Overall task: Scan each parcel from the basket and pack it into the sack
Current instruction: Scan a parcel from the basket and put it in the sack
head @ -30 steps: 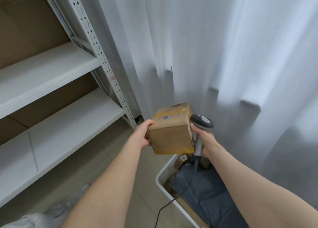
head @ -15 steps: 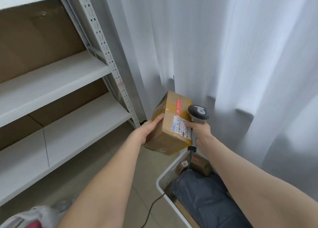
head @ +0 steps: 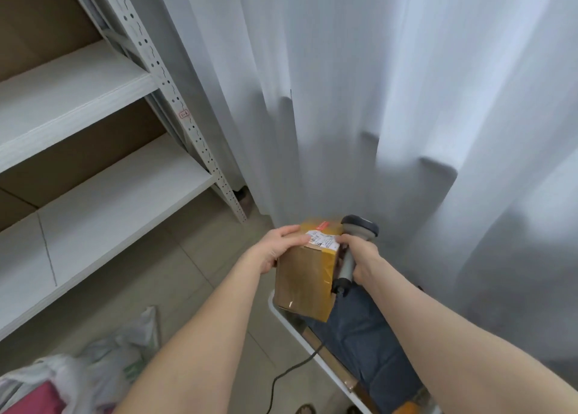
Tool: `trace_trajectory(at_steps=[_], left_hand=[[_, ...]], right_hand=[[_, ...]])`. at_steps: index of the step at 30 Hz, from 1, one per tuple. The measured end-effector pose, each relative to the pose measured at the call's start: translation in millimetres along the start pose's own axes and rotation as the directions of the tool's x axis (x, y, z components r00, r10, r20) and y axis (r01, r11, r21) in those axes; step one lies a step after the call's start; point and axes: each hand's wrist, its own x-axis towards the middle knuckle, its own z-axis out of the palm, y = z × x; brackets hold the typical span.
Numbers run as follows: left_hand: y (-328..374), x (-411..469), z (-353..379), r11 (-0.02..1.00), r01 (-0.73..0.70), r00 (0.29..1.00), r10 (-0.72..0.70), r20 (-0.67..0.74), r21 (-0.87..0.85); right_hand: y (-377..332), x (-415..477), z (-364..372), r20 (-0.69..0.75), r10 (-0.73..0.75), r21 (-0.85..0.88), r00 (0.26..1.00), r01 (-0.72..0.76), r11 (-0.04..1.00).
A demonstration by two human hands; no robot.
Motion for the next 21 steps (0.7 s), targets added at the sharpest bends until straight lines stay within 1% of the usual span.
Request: trace_trajectory(at_steps=[2, 4, 6, 8, 10, 13, 15, 19, 21], left_hand=[[-24, 26, 12, 1.000, 0.001, 0.997, 0.001, -0.083, 0.020], [-52, 52, 30, 0.998, 0.039, 0.993, -0.032, -0.117, 0.057], [-81, 80, 47, 0.988, 0.075, 0.994, -0.064, -0.088, 0.133], [-108, 114, 60, 0.963, 0.075, 0.997, -0.073, -0.019, 0.260], [-133, 145, 69, 0.914, 0.059, 0.996, -0.080, 0.035, 0.402], [-171, 190, 85, 0.797, 0.030, 0.994, -0.085, 0.063, 0.604], [-200, 212, 97, 0.682, 0.023, 0.992, -0.104, 0.066, 0.731], [-234, 233, 95, 0.507, 0.084, 0.994, -0.107, -0.034, 0.858], [-240, 235, 92, 0.359, 0.083, 0.990, -0.135, -0.036, 0.930]], right_hand=[[18, 22, -11, -0.019, 0.051, 0.014, 0.999, -0.051, 0.999], [39, 49, -25, -0.044, 0.098, 0.028, 0.994, -0.097, 0.995], [62, 78, -37, -0.072, 0.138, 0.053, 0.988, -0.134, 0.990], [86, 109, -48, -0.109, 0.182, 0.064, 0.977, -0.176, 0.982], [111, 137, -58, -0.132, 0.231, 0.087, 0.964, -0.221, 0.971], [143, 179, -66, -0.113, 0.267, 0.113, 0.957, -0.254, 0.960], [162, 204, -68, -0.075, 0.293, 0.104, 0.953, -0.285, 0.953], [181, 233, -67, -0.060, 0.286, 0.069, 0.956, -0.282, 0.957], [183, 240, -64, -0.095, 0.264, 0.030, 0.960, -0.262, 0.965]])
